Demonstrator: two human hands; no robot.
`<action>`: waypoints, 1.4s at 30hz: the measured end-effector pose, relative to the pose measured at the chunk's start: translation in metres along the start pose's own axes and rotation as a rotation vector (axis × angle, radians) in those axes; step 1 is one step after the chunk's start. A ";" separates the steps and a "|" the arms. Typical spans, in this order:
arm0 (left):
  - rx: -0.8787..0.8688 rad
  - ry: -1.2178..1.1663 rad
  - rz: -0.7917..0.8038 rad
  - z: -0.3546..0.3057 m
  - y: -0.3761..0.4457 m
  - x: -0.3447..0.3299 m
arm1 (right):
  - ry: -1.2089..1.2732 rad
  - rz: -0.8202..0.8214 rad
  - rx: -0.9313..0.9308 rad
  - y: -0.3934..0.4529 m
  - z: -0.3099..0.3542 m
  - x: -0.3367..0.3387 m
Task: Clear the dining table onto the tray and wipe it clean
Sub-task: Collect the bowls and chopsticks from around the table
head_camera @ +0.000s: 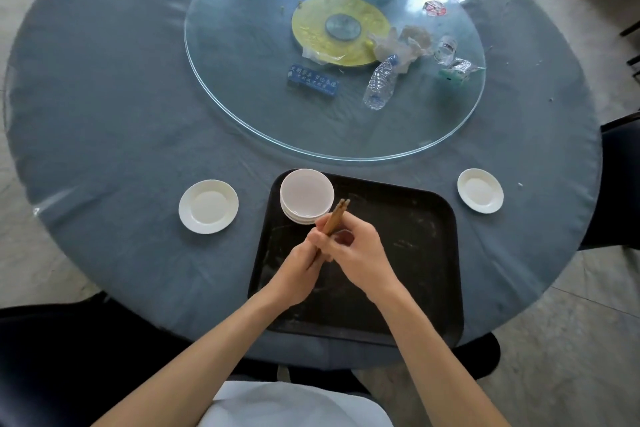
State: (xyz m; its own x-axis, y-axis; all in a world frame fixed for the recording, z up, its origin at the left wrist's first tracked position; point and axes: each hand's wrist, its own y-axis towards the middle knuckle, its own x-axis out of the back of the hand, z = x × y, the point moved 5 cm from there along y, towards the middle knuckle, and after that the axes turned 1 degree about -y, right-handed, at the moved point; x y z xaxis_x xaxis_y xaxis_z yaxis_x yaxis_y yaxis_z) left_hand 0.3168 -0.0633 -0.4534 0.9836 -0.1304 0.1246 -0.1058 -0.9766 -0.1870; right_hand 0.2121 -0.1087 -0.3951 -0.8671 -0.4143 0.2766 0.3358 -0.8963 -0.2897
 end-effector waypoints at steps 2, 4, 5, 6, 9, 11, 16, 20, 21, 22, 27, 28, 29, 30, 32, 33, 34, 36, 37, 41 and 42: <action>0.014 -0.028 0.044 -0.004 -0.001 -0.004 | 0.078 0.031 -0.002 -0.002 0.002 0.012; 0.020 -0.092 0.081 -0.009 -0.001 -0.011 | 0.115 0.074 0.000 -0.003 0.002 0.024; 0.027 -0.141 0.093 -0.012 -0.001 -0.015 | 0.115 0.096 -0.008 -0.002 0.000 0.028; 0.042 -0.191 0.105 -0.014 0.000 -0.020 | 0.110 0.116 -0.024 -0.001 -0.003 0.032; 0.134 -0.286 0.135 -0.010 0.004 -0.034 | 0.102 0.104 -0.107 0.004 -0.023 0.041; 0.237 -0.324 0.127 0.000 0.006 -0.040 | 0.123 0.063 -0.183 0.009 -0.041 0.044; 0.416 -0.254 -0.060 0.036 0.017 -0.049 | 0.226 -0.033 -0.430 0.025 -0.096 0.040; 0.504 -0.197 -0.196 0.054 0.025 -0.058 | 0.253 -0.056 -0.516 0.039 -0.124 0.029; 0.520 -0.140 -0.236 0.058 0.028 -0.059 | 0.251 -0.073 -0.532 0.042 -0.128 0.026; 0.535 -0.084 -0.269 0.061 0.031 -0.059 | 0.245 -0.087 -0.544 0.045 -0.132 0.025; 0.488 0.120 -0.348 0.062 0.033 -0.052 | 0.244 -0.088 -0.525 0.054 -0.150 0.021; 0.478 0.159 -0.353 0.062 0.032 -0.050 | 0.251 -0.097 -0.519 0.053 -0.154 0.022; 0.480 0.196 -0.359 0.064 0.032 -0.049 | 0.248 -0.111 -0.518 0.052 -0.157 0.023; 0.496 0.232 -0.364 0.066 0.032 -0.048 | 0.231 -0.126 -0.521 0.049 -0.159 0.024; 0.543 0.291 -0.370 0.071 0.030 -0.046 | 0.170 -0.142 -0.531 0.041 -0.164 0.026; 0.560 0.316 -0.373 0.073 0.028 -0.046 | 0.122 -0.144 -0.529 0.036 -0.166 0.026; 0.568 0.341 -0.372 0.075 0.026 -0.045 | 0.068 -0.141 -0.521 0.029 -0.167 0.027; 0.573 0.376 -0.357 0.079 0.020 -0.046 | -0.032 -0.132 -0.497 0.016 -0.168 0.027; 0.575 0.382 -0.348 0.082 0.017 -0.048 | -0.072 -0.131 -0.483 0.010 -0.167 0.026; 0.583 0.361 -0.341 0.083 0.013 -0.054 | -0.092 -0.195 -0.485 -0.001 -0.170 0.017; 0.583 0.346 -0.343 0.082 0.015 -0.055 | -0.072 -0.208 -0.491 -0.001 -0.170 0.015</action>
State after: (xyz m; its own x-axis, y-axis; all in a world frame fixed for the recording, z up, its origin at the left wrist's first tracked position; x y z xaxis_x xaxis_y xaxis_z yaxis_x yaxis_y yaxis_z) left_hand 0.2732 -0.0569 -0.5428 0.8354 0.0241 0.5492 0.3863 -0.7365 -0.5553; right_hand 0.1365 -0.0868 -0.5465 -0.8636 -0.2612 0.4313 -0.0672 -0.7881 -0.6118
